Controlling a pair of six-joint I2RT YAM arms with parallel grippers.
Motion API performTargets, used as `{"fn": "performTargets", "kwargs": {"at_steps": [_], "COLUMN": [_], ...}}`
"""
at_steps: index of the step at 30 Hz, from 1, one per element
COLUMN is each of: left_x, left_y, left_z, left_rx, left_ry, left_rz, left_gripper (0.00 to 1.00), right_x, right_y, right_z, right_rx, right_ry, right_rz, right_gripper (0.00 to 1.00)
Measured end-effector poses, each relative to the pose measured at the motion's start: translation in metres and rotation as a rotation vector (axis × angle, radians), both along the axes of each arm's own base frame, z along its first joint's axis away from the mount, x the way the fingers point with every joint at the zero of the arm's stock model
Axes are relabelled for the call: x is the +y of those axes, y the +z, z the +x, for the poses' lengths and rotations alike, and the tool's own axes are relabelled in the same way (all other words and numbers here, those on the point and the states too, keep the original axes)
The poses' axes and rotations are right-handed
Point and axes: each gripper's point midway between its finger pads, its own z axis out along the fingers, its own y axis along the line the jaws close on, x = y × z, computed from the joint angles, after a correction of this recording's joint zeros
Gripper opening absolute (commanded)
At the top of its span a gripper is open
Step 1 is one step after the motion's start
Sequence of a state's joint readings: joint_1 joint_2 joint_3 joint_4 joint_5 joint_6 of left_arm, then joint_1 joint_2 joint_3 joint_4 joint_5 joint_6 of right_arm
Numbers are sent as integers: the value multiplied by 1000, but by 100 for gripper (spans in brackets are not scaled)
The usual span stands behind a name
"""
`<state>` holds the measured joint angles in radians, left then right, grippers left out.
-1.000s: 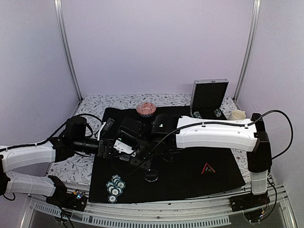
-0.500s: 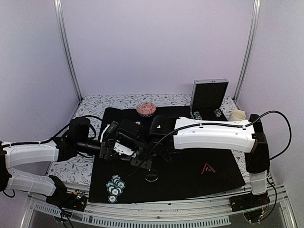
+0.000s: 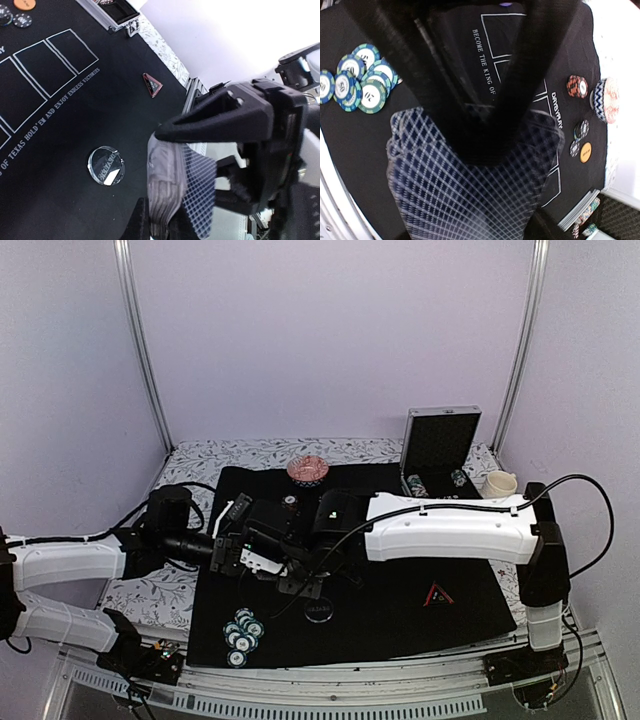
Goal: Distribute texas hold em gaming equipment
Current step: Pass from the right arm to the left, then pass from the left arm to the right
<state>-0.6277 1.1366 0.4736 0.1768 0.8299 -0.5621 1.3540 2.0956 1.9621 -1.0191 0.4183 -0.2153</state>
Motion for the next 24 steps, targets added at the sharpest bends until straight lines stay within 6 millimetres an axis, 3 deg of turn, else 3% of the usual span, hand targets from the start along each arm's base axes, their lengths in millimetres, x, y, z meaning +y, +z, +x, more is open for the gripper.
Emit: {"fn": "performTargets", "kwargs": {"at_steps": [2, 6, 10, 17, 20, 24], "left_x": [0, -2, -1, 0, 0, -1], "left_y": [3, 19, 38, 59, 62, 67], "left_z": [-1, -10, -16, -24, -25, -25], "left_rx": [-11, -64, -122, -190, -201, -204], "left_ry": [-2, -38, -59, -93, -97, -95], "left_rz": [-8, -52, -104, -165, -178, -195], "left_gripper": [0, 0, 0, 0, 0, 0], "right_x": [1, 1, -14, -52, -52, -36], "right_y": [-2, -3, 7, 71, 80, 76], "right_z": [0, 7, 4, -33, -45, -48], "right_rx": [-6, -39, -64, -141, -189, -223], "right_ry": [0, -27, -24, 188, 287, 354], "right_rz": [10, 71, 205, 720, 838, 866], "right_gripper": [99, 99, 99, 99, 99, 99]}}
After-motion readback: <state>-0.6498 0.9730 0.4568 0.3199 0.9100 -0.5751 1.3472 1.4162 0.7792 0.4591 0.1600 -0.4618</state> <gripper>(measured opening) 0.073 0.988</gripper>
